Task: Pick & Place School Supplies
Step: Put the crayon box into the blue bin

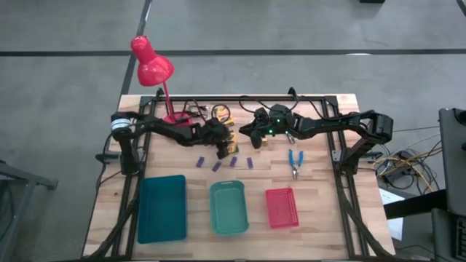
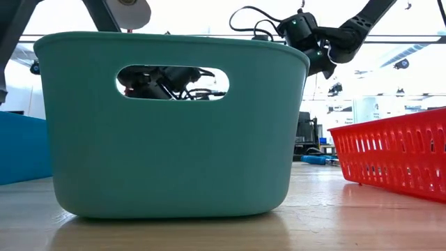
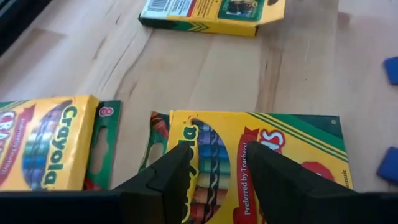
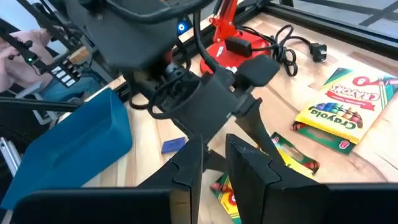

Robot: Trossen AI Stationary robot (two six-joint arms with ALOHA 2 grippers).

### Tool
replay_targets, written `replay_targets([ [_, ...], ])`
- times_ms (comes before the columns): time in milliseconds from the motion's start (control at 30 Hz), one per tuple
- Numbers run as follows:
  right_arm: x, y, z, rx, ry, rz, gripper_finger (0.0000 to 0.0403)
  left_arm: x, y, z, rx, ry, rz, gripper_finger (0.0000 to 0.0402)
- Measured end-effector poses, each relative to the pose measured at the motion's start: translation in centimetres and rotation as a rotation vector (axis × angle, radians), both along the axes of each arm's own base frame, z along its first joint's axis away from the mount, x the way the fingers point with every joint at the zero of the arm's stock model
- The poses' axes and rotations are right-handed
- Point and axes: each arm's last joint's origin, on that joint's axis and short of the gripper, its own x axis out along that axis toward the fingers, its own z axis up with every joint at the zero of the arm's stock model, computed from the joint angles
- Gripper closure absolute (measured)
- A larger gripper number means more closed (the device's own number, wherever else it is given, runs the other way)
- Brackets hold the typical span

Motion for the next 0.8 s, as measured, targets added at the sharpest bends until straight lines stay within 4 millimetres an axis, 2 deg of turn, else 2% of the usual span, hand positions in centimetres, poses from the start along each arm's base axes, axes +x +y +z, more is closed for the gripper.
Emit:
replay_targets([
  [100, 0.0, 0.0, 0.0, -0.002, 0.0, 0.0, 0.0335, -0.6, -0.2, 1.2, 0.016, 0.019, -0.011, 0.0234],
  [233, 0.0, 0.0, 0.0, -0.003, 0.0, 0.001, 0.0335, -1.6, -0.5, 4.2, 0.014, -0.003, -0.01, 0.0234],
  [400, 0.0, 0.0, 0.0, -0.013, 0.004, 0.004, 0.0335, -2.7, -1.0, 8.3, 0.005, -0.149, 0.008, 0.0234],
  [500, -0.1, 0.0, -0.1, -0.017, 0.016, 0.006, 0.0335, -3.8, -1.3, 10.2, -0.069, -0.237, 0.073, 0.0234],
  [667, -0.1, 0.0, -0.9, 0.006, 0.06, 0.003, 0.0335, -5.1, -1.8, 11.5, -0.41, -0.357, 0.286, 0.0234],
  [800, 0.5, 0.1, -1.8, 0.022, 0.082, 0.007, 0.0335, -5.5, -1.9, 11.1, -0.508, -0.333, 0.369, 0.0234],
])
